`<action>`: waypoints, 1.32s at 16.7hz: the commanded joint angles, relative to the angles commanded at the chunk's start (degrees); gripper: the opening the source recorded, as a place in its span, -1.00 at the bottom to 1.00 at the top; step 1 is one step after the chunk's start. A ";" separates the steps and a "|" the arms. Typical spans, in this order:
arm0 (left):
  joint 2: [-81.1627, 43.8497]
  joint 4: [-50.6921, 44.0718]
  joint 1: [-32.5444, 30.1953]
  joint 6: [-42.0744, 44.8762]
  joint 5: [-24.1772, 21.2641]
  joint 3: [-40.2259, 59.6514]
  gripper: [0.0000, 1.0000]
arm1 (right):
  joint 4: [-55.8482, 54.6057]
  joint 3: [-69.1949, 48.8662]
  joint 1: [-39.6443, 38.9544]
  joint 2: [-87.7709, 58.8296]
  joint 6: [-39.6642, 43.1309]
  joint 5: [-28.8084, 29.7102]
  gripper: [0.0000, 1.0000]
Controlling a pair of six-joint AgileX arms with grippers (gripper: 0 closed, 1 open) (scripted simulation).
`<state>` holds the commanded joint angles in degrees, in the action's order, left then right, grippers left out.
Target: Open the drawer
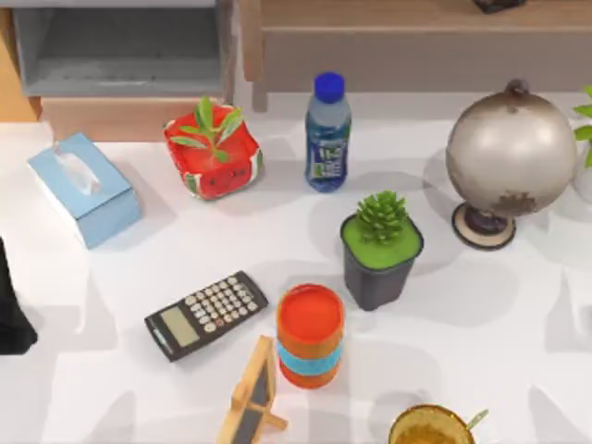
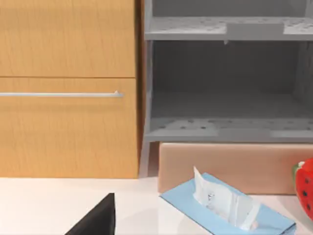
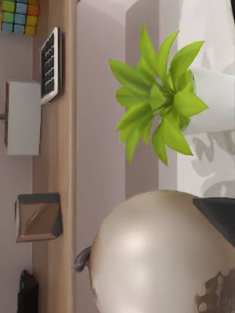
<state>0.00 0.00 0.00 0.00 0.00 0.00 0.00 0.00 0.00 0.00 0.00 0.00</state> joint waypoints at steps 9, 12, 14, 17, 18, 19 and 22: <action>-16.96 10.09 -8.44 0.32 8.44 9.23 1.00 | 0.00 0.00 0.00 0.00 0.00 0.00 1.00; -29.94 16.55 -14.20 0.36 13.83 15.12 1.00 | 0.00 0.00 0.00 0.00 0.00 0.00 1.00; -38.58 20.78 -17.92 0.46 17.41 18.97 1.00 | 0.00 0.00 0.00 0.00 0.00 0.00 1.00; -49.31 25.95 -22.44 0.64 21.87 23.69 1.00 | 0.00 0.00 0.00 0.00 0.00 0.00 1.00; -51.93 27.25 -23.55 0.70 23.01 24.87 1.00 | 0.00 0.00 0.00 0.00 0.00 0.00 1.00; -53.91 28.29 -24.42 0.76 23.92 25.82 1.00 | 0.00 0.00 0.00 0.00 0.00 0.00 1.00; -56.27 29.61 -25.49 0.84 25.08 27.02 1.00 | 0.00 0.00 0.00 0.00 0.00 0.00 1.00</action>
<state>-56.27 29.61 -25.49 0.84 25.08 27.02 0.00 0.00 0.00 0.00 0.00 0.00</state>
